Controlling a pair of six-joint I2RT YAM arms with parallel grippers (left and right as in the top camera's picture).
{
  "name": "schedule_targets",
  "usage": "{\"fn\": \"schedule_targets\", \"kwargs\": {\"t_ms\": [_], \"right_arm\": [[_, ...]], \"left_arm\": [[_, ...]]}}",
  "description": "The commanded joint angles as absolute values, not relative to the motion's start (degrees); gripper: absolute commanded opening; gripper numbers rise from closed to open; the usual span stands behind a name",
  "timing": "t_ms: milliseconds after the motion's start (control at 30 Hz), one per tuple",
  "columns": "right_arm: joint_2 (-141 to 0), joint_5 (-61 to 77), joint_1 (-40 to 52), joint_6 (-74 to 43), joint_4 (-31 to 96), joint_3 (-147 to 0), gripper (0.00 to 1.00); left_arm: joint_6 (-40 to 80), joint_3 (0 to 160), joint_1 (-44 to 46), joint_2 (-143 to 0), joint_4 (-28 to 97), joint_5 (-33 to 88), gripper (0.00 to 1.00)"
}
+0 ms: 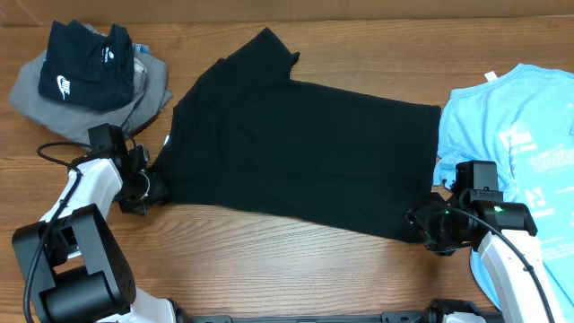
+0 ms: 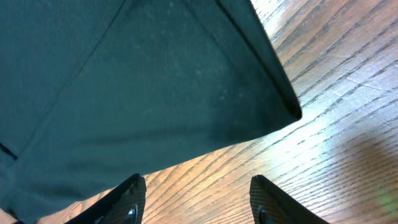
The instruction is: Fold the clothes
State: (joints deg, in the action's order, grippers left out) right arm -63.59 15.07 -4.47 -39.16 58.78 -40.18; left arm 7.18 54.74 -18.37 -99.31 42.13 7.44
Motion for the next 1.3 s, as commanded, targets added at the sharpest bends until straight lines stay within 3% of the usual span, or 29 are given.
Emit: {"fn": "schedule_targets", "kwargs": {"t_ms": [0,133,233,300,433,600,733,800,900,933,967,1033,1267], "right_arm": [[-63.1,15.3,-4.6,-38.7,58.3,-41.3,0.57],[-63.1,15.3,-4.6,-38.7,58.2,-41.3,0.58],[-63.1,15.4,-4.6,-35.4,56.3,-41.3,0.58],[-63.2,14.8,-4.6,-32.9,53.7,-41.3,0.64],[-65.5,11.4,-4.6,-33.4,49.6,-41.3,0.66],[-73.5,7.6,-4.6,-39.5,53.7,-41.3,0.66],[-81.0,7.8,-4.6,-40.8,54.8,-41.2,0.68],[-84.2,8.3,-4.6,-41.3,54.8,-41.2,0.68],[-87.4,9.5,-4.6,-41.6,53.5,-41.2,0.53],[-87.8,9.5,-4.6,-41.6,53.2,-41.2,0.46],[-87.8,9.5,-4.6,-41.6,53.3,-41.2,0.27],[-87.3,9.1,-4.6,-41.9,54.6,-41.2,0.11],[-80.4,5.1,-4.6,-46.5,65.8,-41.2,0.04]], "left_arm": [[13.1,54.1,-18.3,-99.3,46.7,-2.2,0.04],[15.2,54.1,-20.6,-99.2,52.5,-7.5,0.04],[14.9,54.3,-22.3,-98.3,54.3,-4.2,0.04],[13.2,54.7,-22.4,-96.9,54.3,-2.7,0.07],[11.4,58.5,-21.1,-93.0,57.4,-1.0,0.29],[10.0,66.9,-19.4,-87.9,63.1,-0.1,0.6],[10.0,72.8,-19.4,-86.3,66.0,3.3,0.73],[10.0,74.8,-19.4,-86.2,66.2,6.1,0.73],[8.8,76.8,-19.4,-86.2,66.2,12.9,0.71],[7.0,77.1,-19.4,-86.2,66.2,15.2,0.59],[5.8,77.5,-19.4,-86.2,66.4,16.8,0.46],[5.9,78.0,-19.4,-86.2,66.5,16.7,0.45],[4.7,80.2,-19.0,-86.1,68.4,14.8,0.49]]}}
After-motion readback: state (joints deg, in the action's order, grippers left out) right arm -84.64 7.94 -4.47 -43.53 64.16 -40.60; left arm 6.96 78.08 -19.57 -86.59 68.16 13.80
